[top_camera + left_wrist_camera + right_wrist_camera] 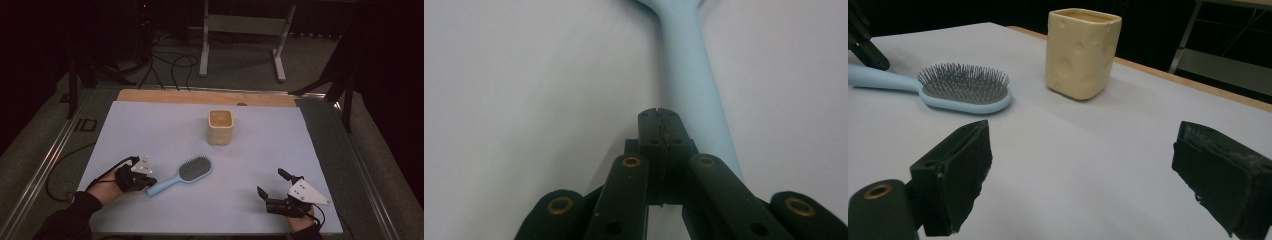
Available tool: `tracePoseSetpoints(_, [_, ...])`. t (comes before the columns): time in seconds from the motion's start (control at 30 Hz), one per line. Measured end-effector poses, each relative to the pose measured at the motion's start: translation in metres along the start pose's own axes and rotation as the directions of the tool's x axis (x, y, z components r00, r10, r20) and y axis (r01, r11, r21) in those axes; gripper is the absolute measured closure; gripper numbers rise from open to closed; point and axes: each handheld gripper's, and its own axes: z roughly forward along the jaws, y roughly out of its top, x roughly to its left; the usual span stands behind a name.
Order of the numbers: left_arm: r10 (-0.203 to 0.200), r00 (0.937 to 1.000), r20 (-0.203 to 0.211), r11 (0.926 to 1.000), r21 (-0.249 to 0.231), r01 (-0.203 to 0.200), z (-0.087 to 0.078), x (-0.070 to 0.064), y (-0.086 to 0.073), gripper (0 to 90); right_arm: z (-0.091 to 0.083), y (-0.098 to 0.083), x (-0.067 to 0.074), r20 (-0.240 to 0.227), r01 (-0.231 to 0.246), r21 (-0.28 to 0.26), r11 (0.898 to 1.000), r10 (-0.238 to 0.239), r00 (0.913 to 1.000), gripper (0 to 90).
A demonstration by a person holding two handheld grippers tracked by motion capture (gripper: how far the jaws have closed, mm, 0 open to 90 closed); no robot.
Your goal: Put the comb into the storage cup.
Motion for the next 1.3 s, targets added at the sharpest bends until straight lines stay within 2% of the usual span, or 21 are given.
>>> tracePoseSetpoints(0.4, [0.038, 0.9987, 0.035, 0.9992, 0.010, -0.038, -0.001, -0.021, 0.004, 90.0, 0.001, 0.000, 0.001, 0.000, 0.001, 0.005, 1.000, -0.001, 1.0000, 9.1])
tracePoseSetpoints(0.57, [0.043, 0.9973, 0.060, 0.9990, 0.009, -0.043, -0.002, -0.025, 0.006, 90.0, 0.001, 0.000, 0.001, -0.003, 0.002, 0.007, 1.000, -0.002, 1.0000, 9.1])
tracePoseSetpoints(0.67, [0.050, 0.9975, 0.050, 0.9986, 0.015, -0.050, -0.003, -0.024, 0.006, 90.0, 0.001, 0.000, 0.001, -0.003, 0.003, 0.007, 1.000, -0.003, 1.0000, 9.1])
tracePoseSetpoints(0.87, [-0.009, 0.9999, -0.007, 0.9999, 0.015, 0.009, -0.010, -0.017, 0.007, 90.0, 0.001, 0.000, 0.001, -0.002, 0.003, 0.006, 1.000, -0.003, 1.0000, 9.1])
tracePoseSetpoints(0.9, [-0.028, 0.9996, -0.001, 0.9996, 0.005, 0.028, -0.011, -0.016, 0.008, 90.0, 0.001, 0.000, 0.001, -0.001, -0.001, 0.007, 1.000, 0.001, 1.0000, 9.1])
tracePoseSetpoints(1.03, [-0.042, 0.9988, -0.023, 0.9990, 0.010, 0.043, -0.015, -0.013, 0.010, 90.0, 0.001, 0.000, 0.001, -0.001, 0.003, 0.007, 1.000, -0.003, 1.0000, 9.1])
tracePoseSetpoints(1.17, [-0.076, 0.9964, -0.037, 0.9970, -0.015, 0.076, -0.022, -0.010, 0.014, 90.0, 0.001, 0.000, 0.001, -0.001, 0.004, 0.008, 1.000, -0.004, 1.0000, 9.1])
tracePoseSetpoints(1.3, [-0.130, 0.9901, -0.053, 0.9904, -0.054, 0.127, -0.031, -0.008, 0.021, 89.9, 0.002, -0.001, 0.001, -0.002, 0.000, 0.009, 1.000, 0.000, 1.0000, 9.1])
